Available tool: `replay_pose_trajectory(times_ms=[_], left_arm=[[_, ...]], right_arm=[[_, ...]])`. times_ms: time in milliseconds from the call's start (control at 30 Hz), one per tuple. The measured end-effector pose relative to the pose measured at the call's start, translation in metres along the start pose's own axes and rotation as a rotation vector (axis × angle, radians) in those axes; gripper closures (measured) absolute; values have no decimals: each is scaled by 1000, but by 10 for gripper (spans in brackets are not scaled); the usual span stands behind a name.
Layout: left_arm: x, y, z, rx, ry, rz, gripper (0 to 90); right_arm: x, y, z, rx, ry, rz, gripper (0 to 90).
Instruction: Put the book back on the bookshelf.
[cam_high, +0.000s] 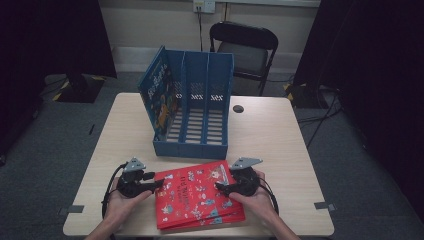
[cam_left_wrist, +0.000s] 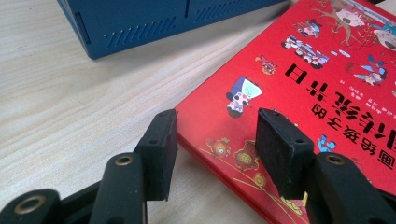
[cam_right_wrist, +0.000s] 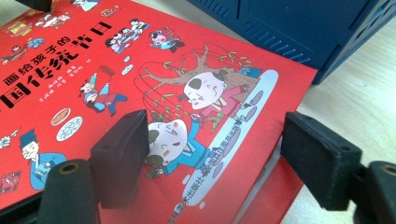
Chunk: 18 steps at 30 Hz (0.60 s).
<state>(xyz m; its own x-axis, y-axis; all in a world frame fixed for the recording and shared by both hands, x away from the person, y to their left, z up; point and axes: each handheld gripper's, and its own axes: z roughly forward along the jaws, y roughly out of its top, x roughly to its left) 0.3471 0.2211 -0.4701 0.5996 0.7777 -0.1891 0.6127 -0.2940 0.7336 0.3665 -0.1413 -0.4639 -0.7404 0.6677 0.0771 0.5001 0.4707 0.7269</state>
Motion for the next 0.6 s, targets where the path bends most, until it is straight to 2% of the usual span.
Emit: replay_pose_trajectory(times_ms=[100, 167, 300, 467, 600], left_arm=[[2, 0, 0, -1, -12, -2, 500], [1, 0, 1, -4, -9, 1, 500], [1, 2, 3, -8, -13, 13, 503], [1, 5, 6, -15, -25, 8, 541], [1, 6, 8, -17, -34, 13, 545]], right_arm=[[4, -1, -2, 2, -15, -3, 257], [10, -1, -5, 13, -31, -22, 256], [15, -7, -12, 15, -26, -29, 256], [20, -15, -20, 19, -19, -32, 255], [20, -17, -24, 14, -13, -36, 264]])
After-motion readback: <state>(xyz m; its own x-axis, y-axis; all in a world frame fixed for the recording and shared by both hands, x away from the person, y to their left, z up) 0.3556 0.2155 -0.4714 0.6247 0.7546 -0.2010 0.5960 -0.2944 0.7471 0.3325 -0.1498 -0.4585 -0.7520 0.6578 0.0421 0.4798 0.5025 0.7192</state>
